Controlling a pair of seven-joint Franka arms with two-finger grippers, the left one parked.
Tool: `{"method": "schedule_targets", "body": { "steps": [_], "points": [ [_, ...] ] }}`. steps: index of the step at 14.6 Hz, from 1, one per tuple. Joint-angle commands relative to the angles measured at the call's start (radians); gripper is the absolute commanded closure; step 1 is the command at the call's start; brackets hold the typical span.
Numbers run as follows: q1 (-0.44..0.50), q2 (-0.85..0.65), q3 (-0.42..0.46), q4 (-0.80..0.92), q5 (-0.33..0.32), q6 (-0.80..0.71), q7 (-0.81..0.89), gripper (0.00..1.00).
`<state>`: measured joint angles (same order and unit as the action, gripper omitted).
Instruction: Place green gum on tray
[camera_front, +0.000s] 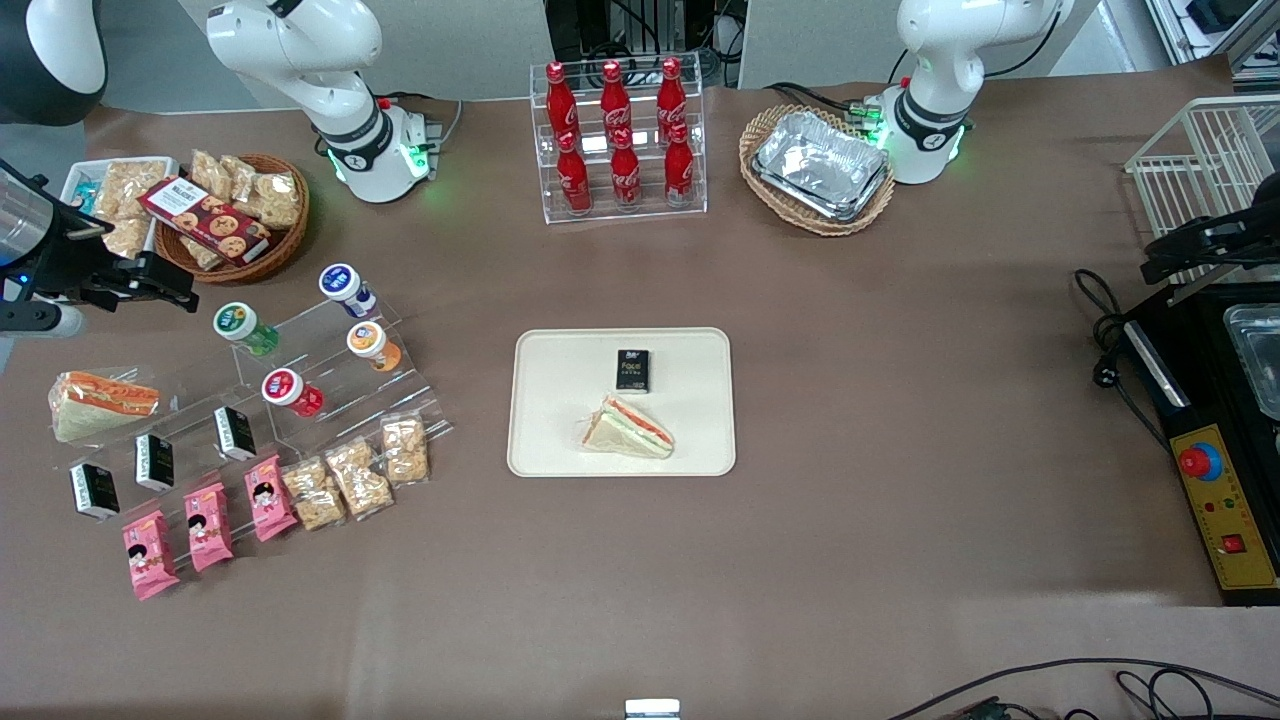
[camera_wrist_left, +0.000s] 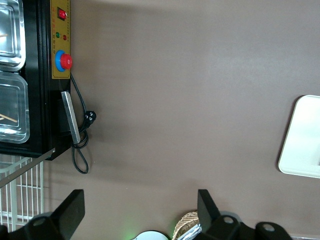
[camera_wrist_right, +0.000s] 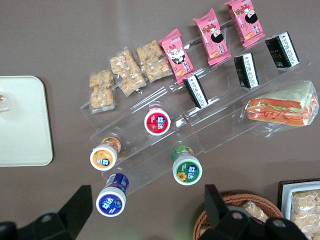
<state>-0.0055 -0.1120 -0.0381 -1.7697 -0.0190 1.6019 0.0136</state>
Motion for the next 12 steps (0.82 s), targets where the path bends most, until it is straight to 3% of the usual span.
{"method": "schedule_targets", "body": {
  "steps": [1, 9, 12],
  "points": [
    [0.001, -0.012, -0.003, -0.011, -0.004, -0.005, -0.006, 0.0],
    [0.025, 0.018, 0.0, -0.002, -0.021, 0.003, -0.015, 0.0],
    [0.024, -0.009, -0.008, -0.016, -0.033, -0.008, -0.121, 0.0]
  ]
}}
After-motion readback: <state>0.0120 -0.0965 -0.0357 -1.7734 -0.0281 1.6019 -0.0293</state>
